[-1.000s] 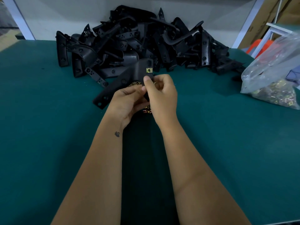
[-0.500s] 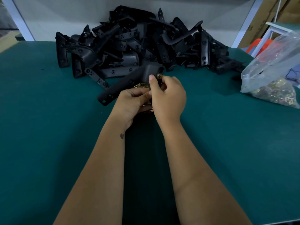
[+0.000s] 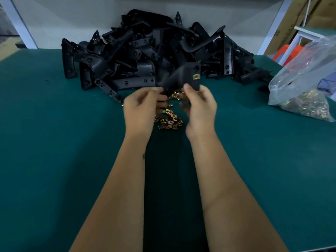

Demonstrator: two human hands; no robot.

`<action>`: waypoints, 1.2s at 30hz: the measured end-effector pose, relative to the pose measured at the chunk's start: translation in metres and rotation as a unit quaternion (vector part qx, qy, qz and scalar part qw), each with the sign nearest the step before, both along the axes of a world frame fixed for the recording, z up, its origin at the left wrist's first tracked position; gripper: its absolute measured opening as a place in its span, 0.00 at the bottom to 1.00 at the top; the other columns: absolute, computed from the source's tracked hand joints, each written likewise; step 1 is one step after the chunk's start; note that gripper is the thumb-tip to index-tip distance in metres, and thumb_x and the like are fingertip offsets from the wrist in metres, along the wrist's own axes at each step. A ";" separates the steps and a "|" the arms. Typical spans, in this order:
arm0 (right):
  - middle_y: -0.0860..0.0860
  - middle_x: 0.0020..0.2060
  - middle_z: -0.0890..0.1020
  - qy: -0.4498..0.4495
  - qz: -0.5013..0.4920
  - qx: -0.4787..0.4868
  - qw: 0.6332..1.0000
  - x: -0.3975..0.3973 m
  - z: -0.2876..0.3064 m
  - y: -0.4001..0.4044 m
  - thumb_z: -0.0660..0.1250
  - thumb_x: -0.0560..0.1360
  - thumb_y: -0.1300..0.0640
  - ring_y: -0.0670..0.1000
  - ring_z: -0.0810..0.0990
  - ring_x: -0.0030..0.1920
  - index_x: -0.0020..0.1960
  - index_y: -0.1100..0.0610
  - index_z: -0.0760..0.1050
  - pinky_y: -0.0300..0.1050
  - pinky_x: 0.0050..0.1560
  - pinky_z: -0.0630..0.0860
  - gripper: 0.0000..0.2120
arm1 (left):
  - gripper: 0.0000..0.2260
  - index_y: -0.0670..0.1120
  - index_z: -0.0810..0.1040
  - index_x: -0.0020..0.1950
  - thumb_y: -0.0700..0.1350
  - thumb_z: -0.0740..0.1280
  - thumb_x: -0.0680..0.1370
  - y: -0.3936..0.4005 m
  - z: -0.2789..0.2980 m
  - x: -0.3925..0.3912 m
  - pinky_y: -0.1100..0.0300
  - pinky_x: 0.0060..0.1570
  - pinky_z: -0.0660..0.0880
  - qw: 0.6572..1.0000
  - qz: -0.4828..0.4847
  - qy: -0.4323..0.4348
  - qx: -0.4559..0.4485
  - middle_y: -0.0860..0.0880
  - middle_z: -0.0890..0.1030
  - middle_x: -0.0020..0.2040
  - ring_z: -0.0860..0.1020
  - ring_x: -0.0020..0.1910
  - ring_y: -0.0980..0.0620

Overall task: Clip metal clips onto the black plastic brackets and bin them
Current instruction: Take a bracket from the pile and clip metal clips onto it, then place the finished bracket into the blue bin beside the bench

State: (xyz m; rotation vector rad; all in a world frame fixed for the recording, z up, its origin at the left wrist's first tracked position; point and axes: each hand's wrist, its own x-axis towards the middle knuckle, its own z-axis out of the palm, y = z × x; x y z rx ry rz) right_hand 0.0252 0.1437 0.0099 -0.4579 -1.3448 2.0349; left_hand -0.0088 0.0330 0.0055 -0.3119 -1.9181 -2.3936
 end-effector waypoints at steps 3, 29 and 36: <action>0.51 0.40 0.83 0.013 -0.006 -0.093 0.996 0.004 0.001 0.013 0.71 0.76 0.62 0.48 0.81 0.38 0.44 0.55 0.80 0.40 0.40 0.78 0.04 | 0.06 0.52 0.82 0.43 0.46 0.66 0.77 -0.010 -0.002 -0.007 0.64 0.40 0.73 0.991 0.127 0.029 -0.025 0.54 0.82 0.39 0.77 0.38 0.58; 0.49 0.35 0.72 -0.064 -0.079 -0.015 0.995 0.103 0.036 0.054 0.64 0.81 0.54 0.47 0.71 0.38 0.37 0.54 0.69 0.35 0.38 0.71 0.14 | 0.14 0.50 0.69 0.38 0.47 0.59 0.83 0.097 0.011 0.122 0.65 0.32 0.62 0.954 -0.115 0.149 -0.231 0.55 0.72 0.35 0.69 0.32 0.59; 0.49 0.28 0.70 -0.064 -0.236 -0.008 0.970 0.236 0.026 0.120 0.68 0.78 0.61 0.49 0.69 0.32 0.35 0.56 0.69 0.45 0.38 0.68 0.15 | 0.15 0.44 0.68 0.38 0.49 0.59 0.83 0.169 0.007 0.229 0.51 0.37 0.70 0.900 -0.300 0.174 -0.265 0.48 0.75 0.34 0.74 0.34 0.47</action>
